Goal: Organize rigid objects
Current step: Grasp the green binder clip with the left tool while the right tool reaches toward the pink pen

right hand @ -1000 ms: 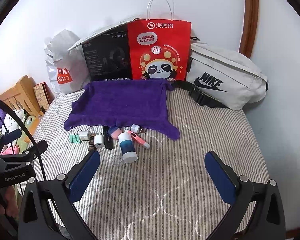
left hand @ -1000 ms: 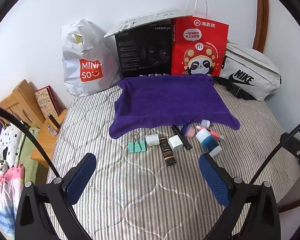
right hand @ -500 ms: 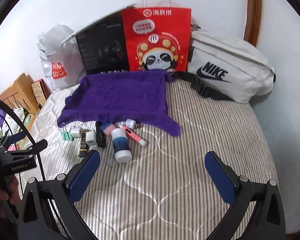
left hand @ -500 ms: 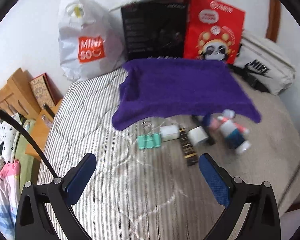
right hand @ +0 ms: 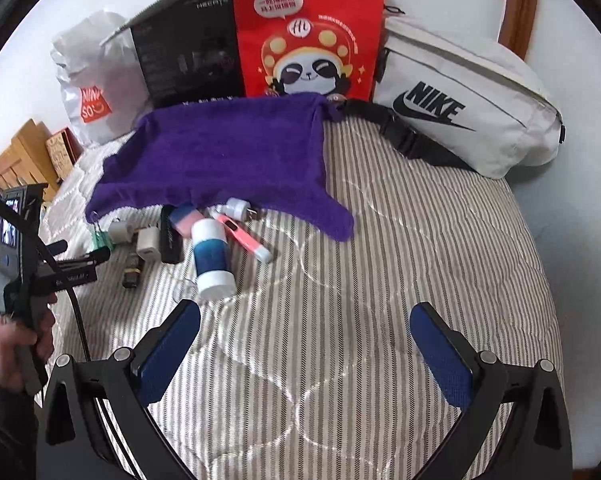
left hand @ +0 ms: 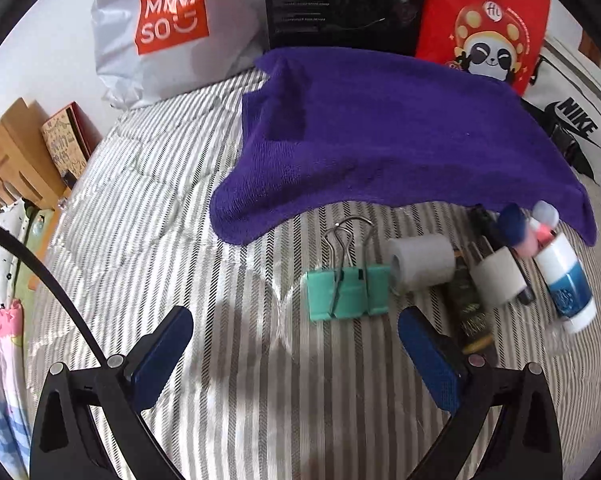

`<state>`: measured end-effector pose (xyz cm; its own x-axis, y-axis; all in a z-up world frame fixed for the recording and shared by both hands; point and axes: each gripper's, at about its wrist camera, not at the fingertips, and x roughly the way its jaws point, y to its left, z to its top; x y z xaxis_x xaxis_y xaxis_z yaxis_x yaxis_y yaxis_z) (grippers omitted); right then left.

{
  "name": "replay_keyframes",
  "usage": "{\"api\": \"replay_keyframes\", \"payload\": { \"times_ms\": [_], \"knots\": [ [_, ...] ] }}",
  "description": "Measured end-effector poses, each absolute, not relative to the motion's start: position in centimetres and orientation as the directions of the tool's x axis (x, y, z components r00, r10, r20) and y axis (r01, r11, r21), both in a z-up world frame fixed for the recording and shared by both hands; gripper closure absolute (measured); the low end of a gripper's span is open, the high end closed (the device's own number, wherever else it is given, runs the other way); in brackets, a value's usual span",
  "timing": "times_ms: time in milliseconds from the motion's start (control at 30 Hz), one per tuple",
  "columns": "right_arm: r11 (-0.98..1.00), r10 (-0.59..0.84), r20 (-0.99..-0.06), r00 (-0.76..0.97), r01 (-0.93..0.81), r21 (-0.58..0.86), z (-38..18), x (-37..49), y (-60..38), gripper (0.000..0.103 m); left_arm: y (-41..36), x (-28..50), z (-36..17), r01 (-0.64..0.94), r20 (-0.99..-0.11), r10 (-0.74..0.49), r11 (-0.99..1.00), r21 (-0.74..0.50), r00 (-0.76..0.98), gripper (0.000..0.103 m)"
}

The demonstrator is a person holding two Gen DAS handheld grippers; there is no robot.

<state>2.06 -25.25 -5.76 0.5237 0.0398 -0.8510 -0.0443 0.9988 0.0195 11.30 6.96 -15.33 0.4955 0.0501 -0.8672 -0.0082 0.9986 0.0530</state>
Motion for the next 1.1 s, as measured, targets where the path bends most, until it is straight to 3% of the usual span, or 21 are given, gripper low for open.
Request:
{"api": "replay_keyframes", "payload": {
  "times_ms": [133,300,400,467,600,733,933,1033,1100],
  "knots": [
    [0.999,0.024,-0.866,0.499,-0.039,0.005,-6.7,2.5,-25.4,0.0,7.0,12.1,-15.9,-0.026,-0.865,0.034,0.999,0.025,0.5,0.0],
    [0.999,0.023,-0.878,0.478,-0.049,0.0,-7.4,3.1,-25.0,0.0,6.7,12.4,-16.1,-0.043,-0.854,0.024,0.999,0.002,0.519,0.008],
    [0.998,0.031,-0.881,0.472,-0.065,0.0,-7.7,3.5,-24.5,0.0,6.6,11.9,-15.9,-0.039,-0.837,0.02,0.999,-0.001,0.546,0.02],
    [0.997,0.034,-0.882,0.47,-0.073,0.0,-8.0,3.8,-24.2,0.0,6.7,11.5,-15.7,-0.035,-0.824,0.013,0.999,-0.008,0.566,0.039],
    [0.996,0.055,-0.883,0.467,-0.085,0.016,-8.7,4.6,-24.0,0.0,6.5,11.2,-15.6,-0.015,-0.811,0.002,1.0,-0.008,0.585,0.045],
    [0.994,0.059,-0.879,0.474,-0.108,0.008,-9.6,5.4,-23.7,0.001,6.1,10.9,-15.5,0.037,-0.796,-0.029,0.999,-0.008,0.604,0.064],
    [0.989,0.125,-0.868,0.48,-0.134,0.068,-10.8,6.8,-23.7,0.004,6.1,10.8,-15.6,0.045,-0.786,-0.039,0.999,-0.015,0.617,0.064],
    [0.984,0.127,-0.862,0.491,-0.171,0.048,-11.7,7.8,-23.2,0.017,6.1,10.8,-15.6,0.046,-0.782,-0.038,0.999,-0.013,0.622,0.064],
    [0.98,0.103,-0.86,0.5,-0.199,0.001,-12.4,8.9,-23.0,0.018,6.2,10.8,-15.6,0.046,-0.782,-0.041,0.999,-0.016,0.622,0.064]
  ]
}}
